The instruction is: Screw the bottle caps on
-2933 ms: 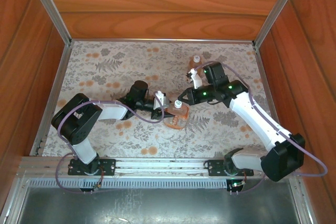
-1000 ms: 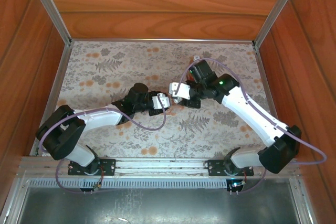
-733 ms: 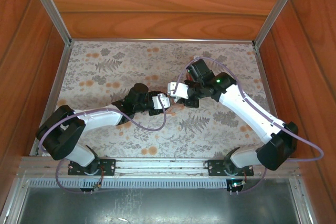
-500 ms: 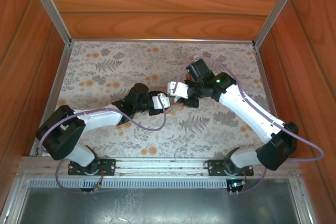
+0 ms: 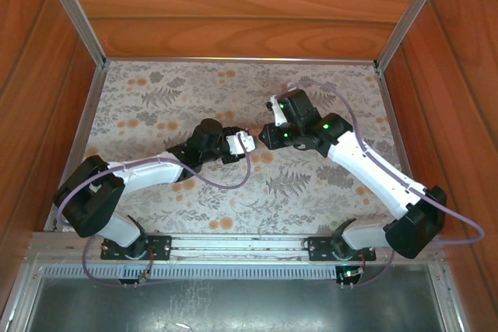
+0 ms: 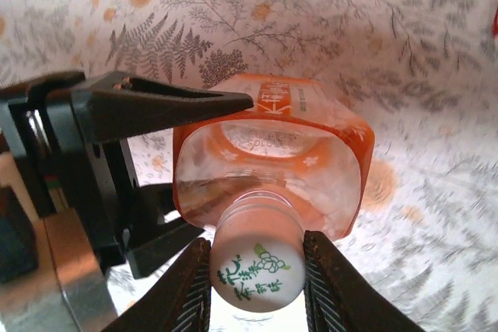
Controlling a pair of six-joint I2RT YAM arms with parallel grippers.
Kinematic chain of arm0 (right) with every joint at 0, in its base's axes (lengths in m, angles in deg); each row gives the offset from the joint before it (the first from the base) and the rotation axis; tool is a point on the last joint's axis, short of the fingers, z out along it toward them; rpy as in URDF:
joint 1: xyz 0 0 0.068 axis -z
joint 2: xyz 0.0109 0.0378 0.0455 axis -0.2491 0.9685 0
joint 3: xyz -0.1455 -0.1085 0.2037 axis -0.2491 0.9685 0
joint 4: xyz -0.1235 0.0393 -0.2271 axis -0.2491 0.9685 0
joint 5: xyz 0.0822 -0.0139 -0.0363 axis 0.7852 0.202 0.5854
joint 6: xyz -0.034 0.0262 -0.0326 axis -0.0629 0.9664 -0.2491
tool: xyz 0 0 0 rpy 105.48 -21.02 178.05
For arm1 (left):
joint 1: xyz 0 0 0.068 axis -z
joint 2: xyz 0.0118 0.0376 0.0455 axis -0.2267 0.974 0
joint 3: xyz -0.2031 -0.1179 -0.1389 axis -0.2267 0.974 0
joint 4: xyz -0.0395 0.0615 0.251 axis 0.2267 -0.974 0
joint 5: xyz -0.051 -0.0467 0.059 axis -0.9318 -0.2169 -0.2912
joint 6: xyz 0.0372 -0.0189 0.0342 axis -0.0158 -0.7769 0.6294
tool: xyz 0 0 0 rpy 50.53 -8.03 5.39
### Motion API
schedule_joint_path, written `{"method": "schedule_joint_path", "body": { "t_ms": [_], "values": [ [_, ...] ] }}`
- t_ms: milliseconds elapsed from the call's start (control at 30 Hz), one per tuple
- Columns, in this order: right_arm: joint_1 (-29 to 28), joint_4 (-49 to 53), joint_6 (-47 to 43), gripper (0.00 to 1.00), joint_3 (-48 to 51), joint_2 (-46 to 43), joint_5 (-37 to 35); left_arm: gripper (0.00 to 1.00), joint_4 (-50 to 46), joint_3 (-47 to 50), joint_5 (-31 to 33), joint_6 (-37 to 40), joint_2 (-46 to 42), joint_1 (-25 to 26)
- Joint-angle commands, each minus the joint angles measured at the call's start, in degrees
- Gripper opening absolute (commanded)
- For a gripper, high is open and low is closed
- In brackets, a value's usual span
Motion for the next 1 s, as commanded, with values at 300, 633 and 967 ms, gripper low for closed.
{"method": "schedule_joint_path", "body": {
  "t_ms": [300,633,967],
  "values": [
    [0.1,3.1,-48.2,0.72,1.5,-11.1,6.6,0.53,-2.2,4.5,-5.6,0.6,-4.6,0.1],
    [-2.9,7.8,-78.5,0.68,0.7,-11.1,6.7,0.53,-5.0,5.9,-8.5,5.2,-8.5,0.3],
    [-4.6,6.9,-80.9,0.52,-0.1,-4.3,4.6,0.53,-6.3,5.1,-7.5,5.2,-8.3,0.3]
  ]
}}
